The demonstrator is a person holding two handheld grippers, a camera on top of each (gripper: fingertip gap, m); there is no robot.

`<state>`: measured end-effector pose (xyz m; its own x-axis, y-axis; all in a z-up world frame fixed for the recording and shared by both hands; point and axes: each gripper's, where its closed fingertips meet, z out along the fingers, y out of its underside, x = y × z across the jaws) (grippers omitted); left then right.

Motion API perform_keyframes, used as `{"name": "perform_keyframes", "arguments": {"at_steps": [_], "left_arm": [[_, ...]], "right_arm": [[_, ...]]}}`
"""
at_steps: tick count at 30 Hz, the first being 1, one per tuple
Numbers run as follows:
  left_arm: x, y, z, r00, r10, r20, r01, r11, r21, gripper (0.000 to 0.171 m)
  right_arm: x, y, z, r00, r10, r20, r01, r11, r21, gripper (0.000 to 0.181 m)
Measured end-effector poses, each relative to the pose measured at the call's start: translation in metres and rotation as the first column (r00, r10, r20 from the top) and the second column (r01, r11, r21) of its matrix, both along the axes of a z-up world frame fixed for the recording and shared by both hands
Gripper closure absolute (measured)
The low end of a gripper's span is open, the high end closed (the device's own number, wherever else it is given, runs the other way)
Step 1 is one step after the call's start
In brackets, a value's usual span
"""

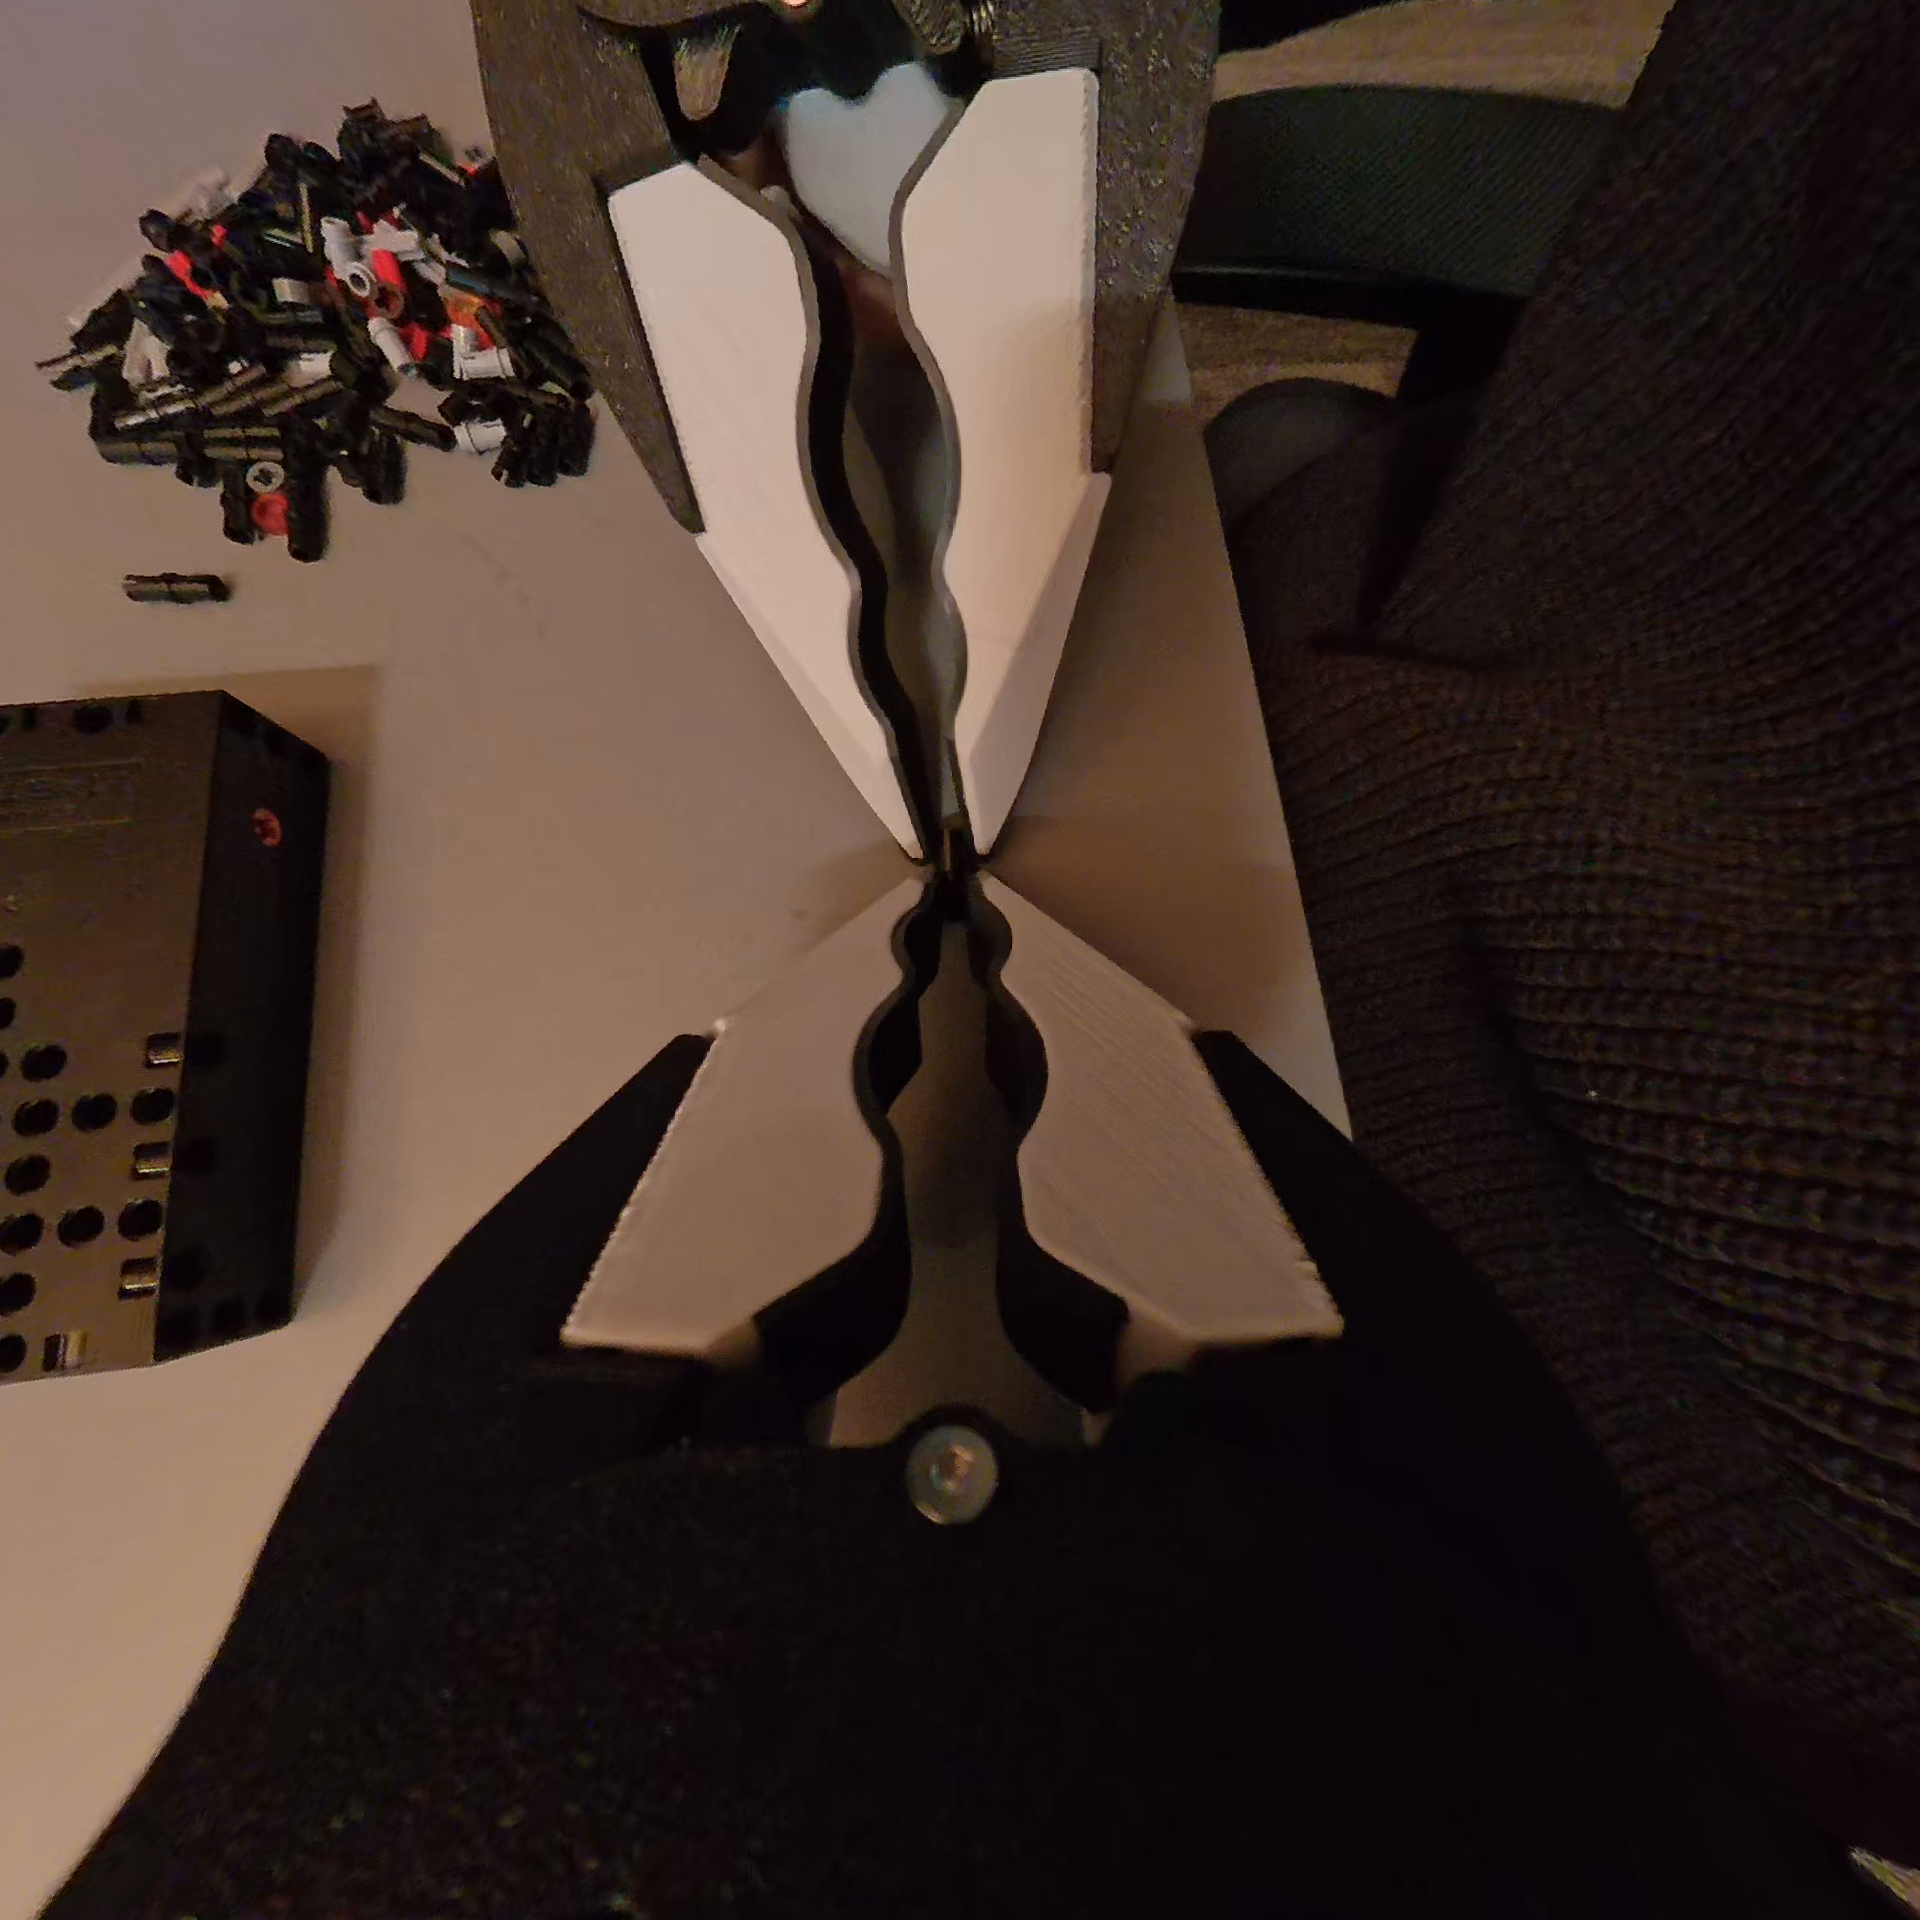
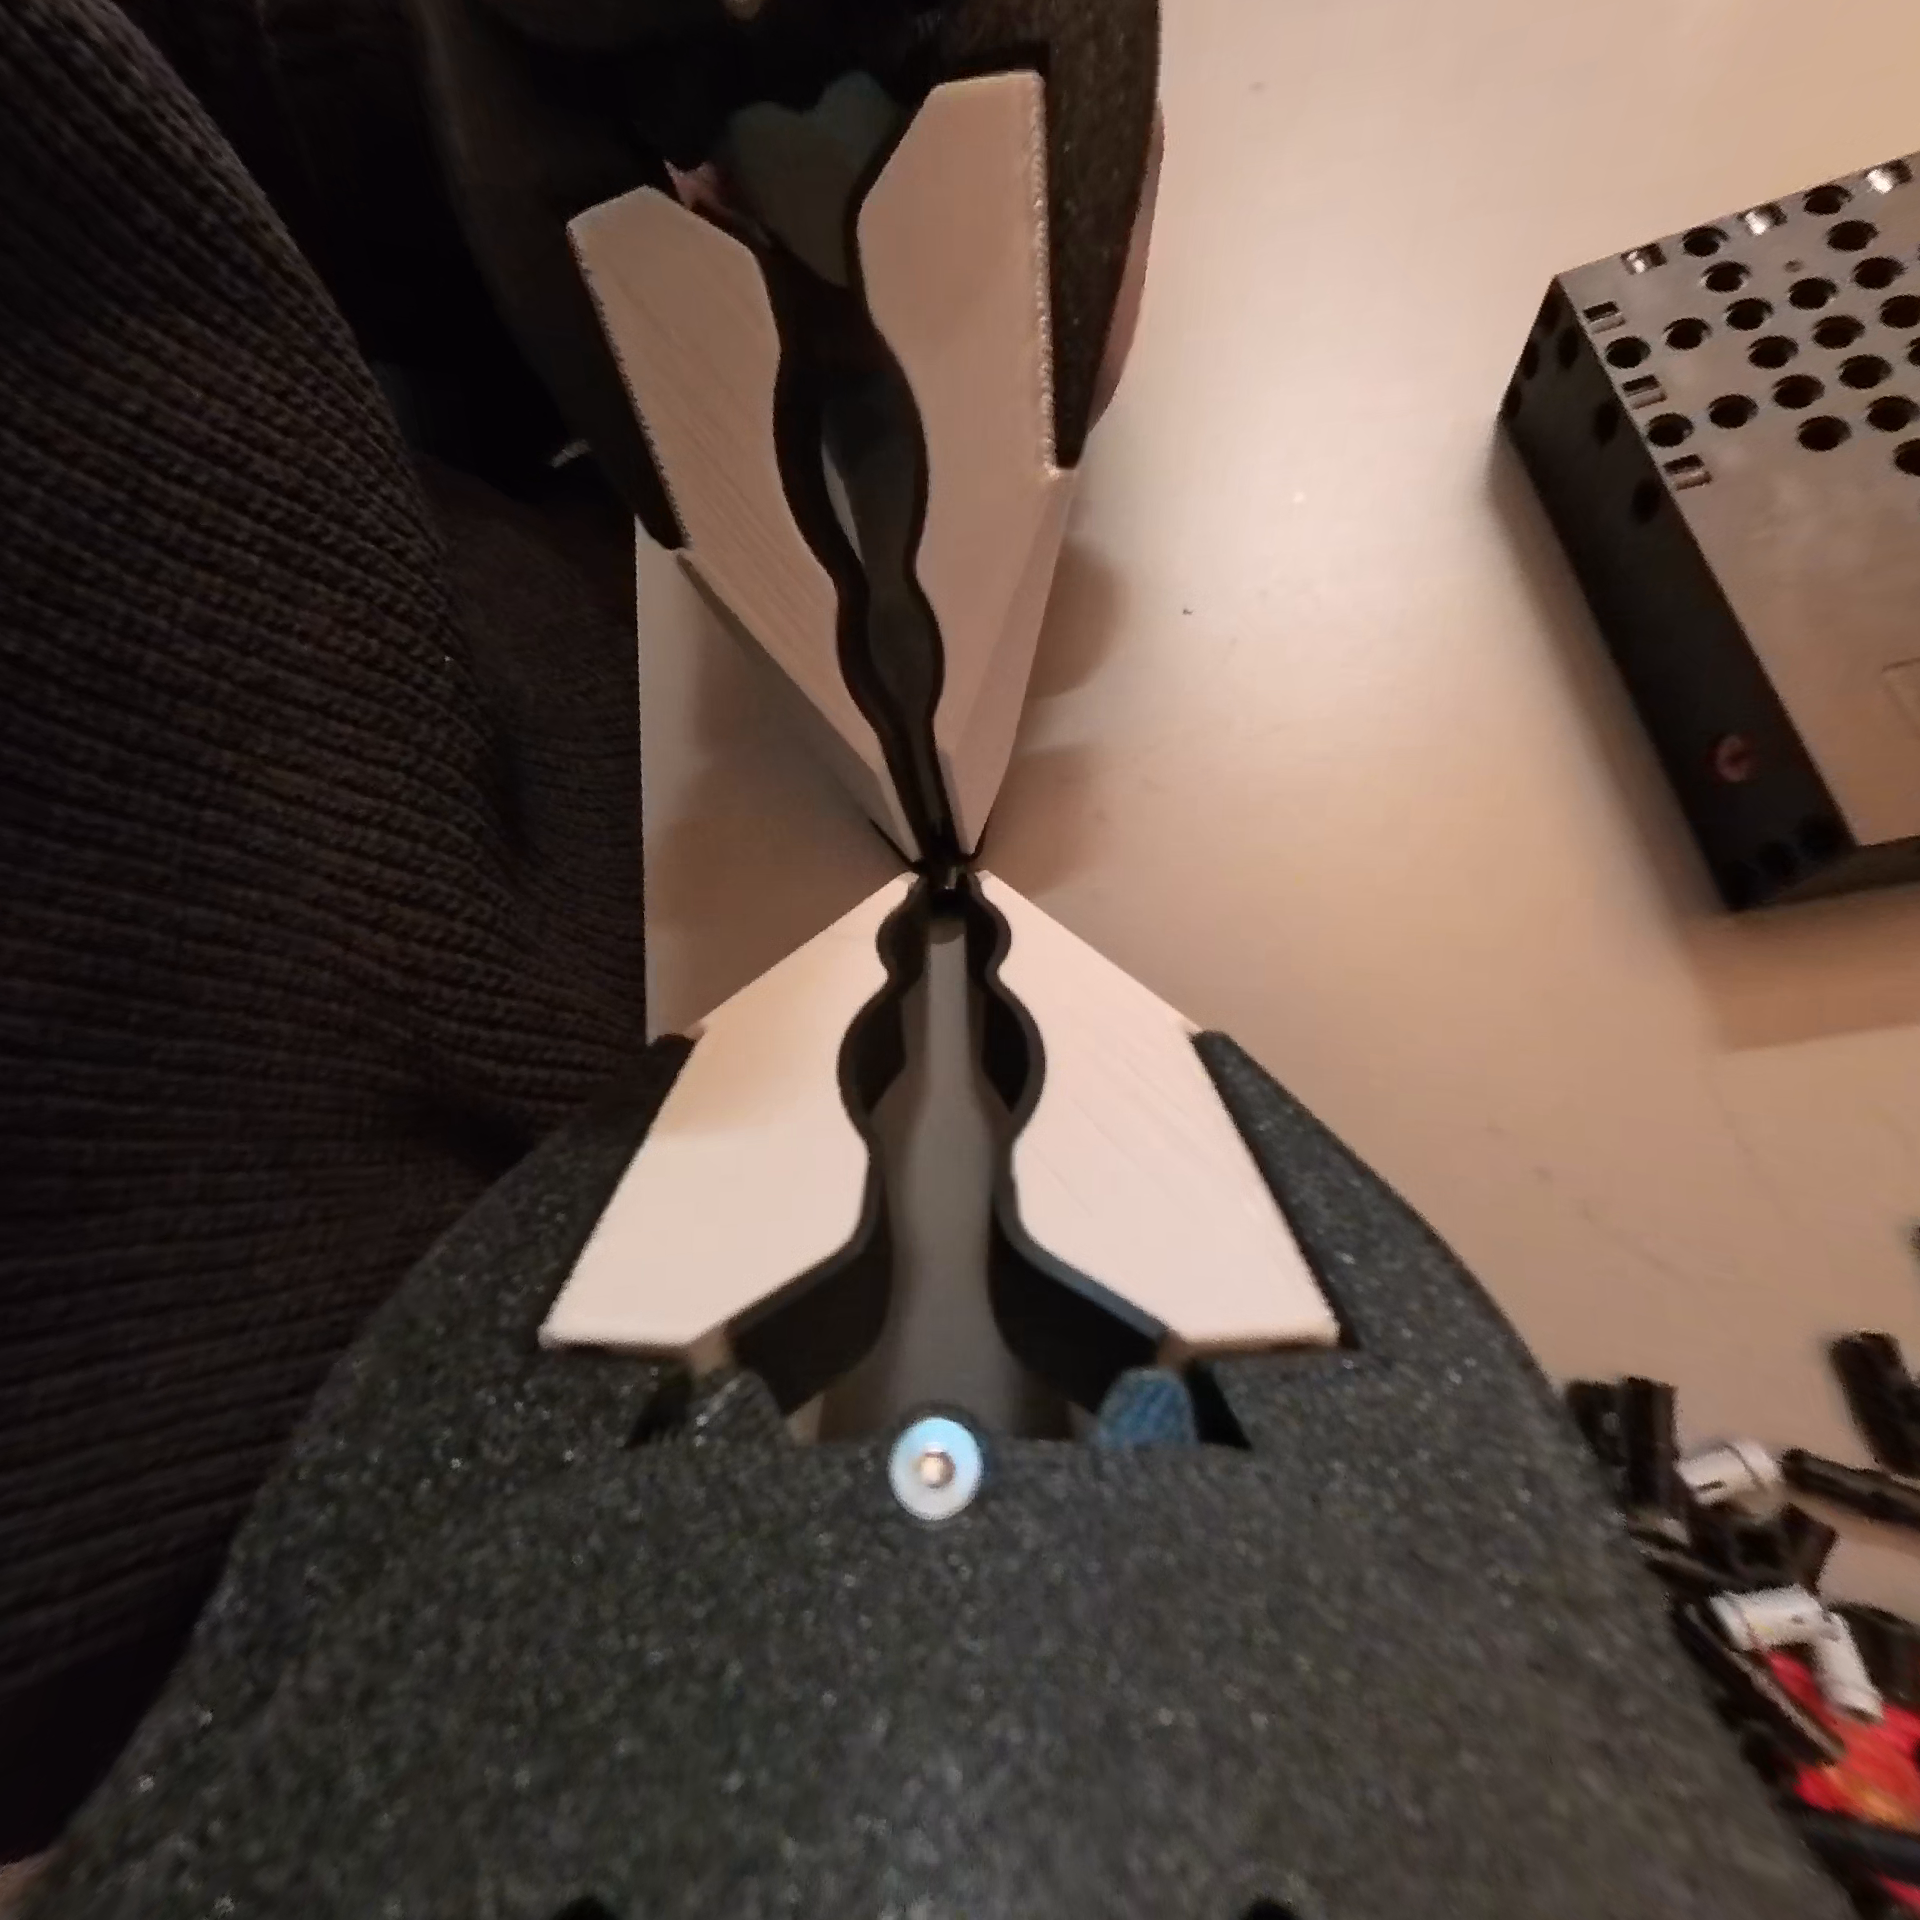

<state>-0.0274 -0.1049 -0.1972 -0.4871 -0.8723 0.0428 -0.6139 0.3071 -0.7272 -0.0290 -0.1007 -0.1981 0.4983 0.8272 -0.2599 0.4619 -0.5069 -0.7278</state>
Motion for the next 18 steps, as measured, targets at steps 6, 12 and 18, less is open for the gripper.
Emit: {"name": "perform_keyframes", "arguments": {"at_steps": [6, 12, 18], "left_arm": [[0.0003, 0.0005, 0.0003, 1.000, 0.004, -0.003, -0.004, 1.000, -0.011, 0.168], [0.0008, 0.0038, -0.0005, 1.000, 0.030, 0.002, -0.030, 1.000, 0.009, 0.159], [-0.0017, 0.0025, 0.0000, 1.000, 0.021, 0.003, -0.021, 1.000, 0.004, 0.163]], "right_arm": [[0.0005, 0.0003, 0.0003, 1.000, -0.002, 0.007, 0.002, 1.000, 0.018, 0.175], [0.0007, 0.0004, 0.0004, 1.000, -0.007, 0.010, 0.006, 1.000, 0.025, 0.174], [0.0008, 0.0006, 0.0007, 1.000, -0.008, 0.007, 0.008, 1.000, 0.023, 0.174]]}}
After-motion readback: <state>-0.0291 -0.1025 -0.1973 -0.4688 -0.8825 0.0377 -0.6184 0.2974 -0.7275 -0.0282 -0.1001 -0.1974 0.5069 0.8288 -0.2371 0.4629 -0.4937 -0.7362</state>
